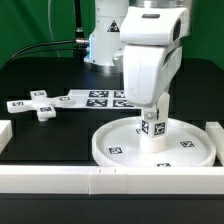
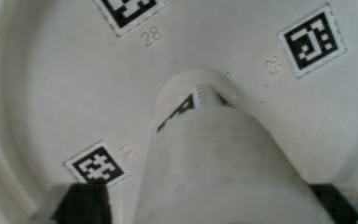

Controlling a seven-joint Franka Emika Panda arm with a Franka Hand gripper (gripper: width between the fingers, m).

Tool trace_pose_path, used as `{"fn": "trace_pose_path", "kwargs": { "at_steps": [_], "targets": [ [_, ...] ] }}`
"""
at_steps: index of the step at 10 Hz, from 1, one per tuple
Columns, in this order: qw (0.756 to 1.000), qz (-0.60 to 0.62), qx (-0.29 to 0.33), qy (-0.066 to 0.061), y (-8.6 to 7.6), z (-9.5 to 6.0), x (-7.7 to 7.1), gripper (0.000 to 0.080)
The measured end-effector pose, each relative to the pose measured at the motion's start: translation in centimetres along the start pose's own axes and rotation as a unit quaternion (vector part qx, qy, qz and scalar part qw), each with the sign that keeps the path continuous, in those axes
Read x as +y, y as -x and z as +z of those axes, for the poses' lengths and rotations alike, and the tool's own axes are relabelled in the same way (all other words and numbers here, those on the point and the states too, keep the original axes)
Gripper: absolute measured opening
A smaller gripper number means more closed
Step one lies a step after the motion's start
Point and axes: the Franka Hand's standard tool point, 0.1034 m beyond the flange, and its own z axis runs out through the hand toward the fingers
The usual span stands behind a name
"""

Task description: Assemble round table

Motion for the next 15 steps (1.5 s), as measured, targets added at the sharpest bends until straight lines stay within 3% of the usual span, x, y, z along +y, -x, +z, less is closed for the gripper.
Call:
{"fn": "trace_pose_path", "kwargs": {
  "at_steps": [4,6,15],
  "targets": [
    [0.999,0.036,0.0,0.0,-0.03,0.0,-0.02,0.0404],
    [0.992,0.123,0.001,-0.001,-0.22,-0.02,-0.11,0.0404],
    [0.908,0.418,0.009,-0.002,-0.25,-0.04,0.06,0.0406]
  ]
}}
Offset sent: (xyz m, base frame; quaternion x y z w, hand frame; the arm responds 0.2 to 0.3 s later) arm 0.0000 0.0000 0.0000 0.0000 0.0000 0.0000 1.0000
